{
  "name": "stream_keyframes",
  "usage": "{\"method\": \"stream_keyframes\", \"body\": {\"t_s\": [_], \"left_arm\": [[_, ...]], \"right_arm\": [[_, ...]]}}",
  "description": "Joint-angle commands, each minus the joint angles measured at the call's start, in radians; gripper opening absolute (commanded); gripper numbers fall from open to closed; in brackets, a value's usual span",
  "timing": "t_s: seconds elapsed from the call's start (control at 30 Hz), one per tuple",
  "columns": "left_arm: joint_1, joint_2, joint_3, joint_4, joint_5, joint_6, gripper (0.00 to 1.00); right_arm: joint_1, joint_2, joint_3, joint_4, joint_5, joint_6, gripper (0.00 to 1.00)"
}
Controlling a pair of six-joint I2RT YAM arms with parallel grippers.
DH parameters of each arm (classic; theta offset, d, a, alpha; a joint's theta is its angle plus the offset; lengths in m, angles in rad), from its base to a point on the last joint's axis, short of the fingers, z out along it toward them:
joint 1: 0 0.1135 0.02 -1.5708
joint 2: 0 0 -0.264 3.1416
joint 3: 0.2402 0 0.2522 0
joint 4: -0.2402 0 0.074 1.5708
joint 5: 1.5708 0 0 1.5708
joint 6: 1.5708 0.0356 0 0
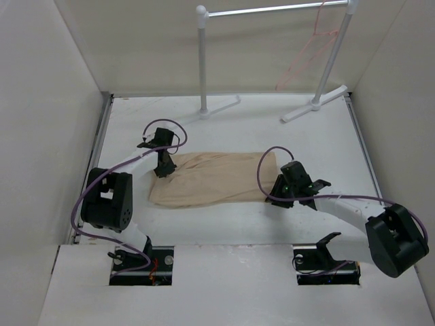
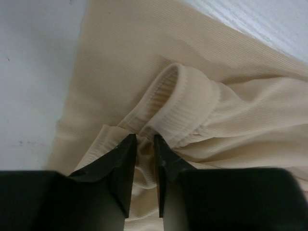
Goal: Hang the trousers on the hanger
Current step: Fold the trousers at the center of the board.
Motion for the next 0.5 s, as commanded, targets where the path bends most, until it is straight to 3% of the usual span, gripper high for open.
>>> {"method": "stream_keyframes", "body": {"t_s": [0.0,0.13,0.27,0.37,0.47], "left_arm": [[0.003,-0.030,-0.010,0.025,-0.002,0.003,0.12],[0.041,-0.058,-0.010,0.030,-0.077,-0.015,0.05],[0.063,-0.064,-0.008,0.025,-0.120,-0.015,0.05],[0.074,-0.047,-0.011,0.015,-0.138,-0.016,0.09],[0.081,-0.085,-0.023,-0.004,-0.144,-0.023,0.24]], "right_arm": [[-0.010,-0.002,-0.005,0.011,0.024,0.006,0.38],[-0.015,-0.027,-0.030,-0.024,0.031,0.018,0.27],[-0.016,-0.059,-0.038,-0.064,0.041,0.020,0.26],[-0.016,-0.104,-0.025,-0.096,0.025,0.014,0.33],[-0.010,-0.169,0.031,-0.150,0.017,-0.006,0.48]]}}
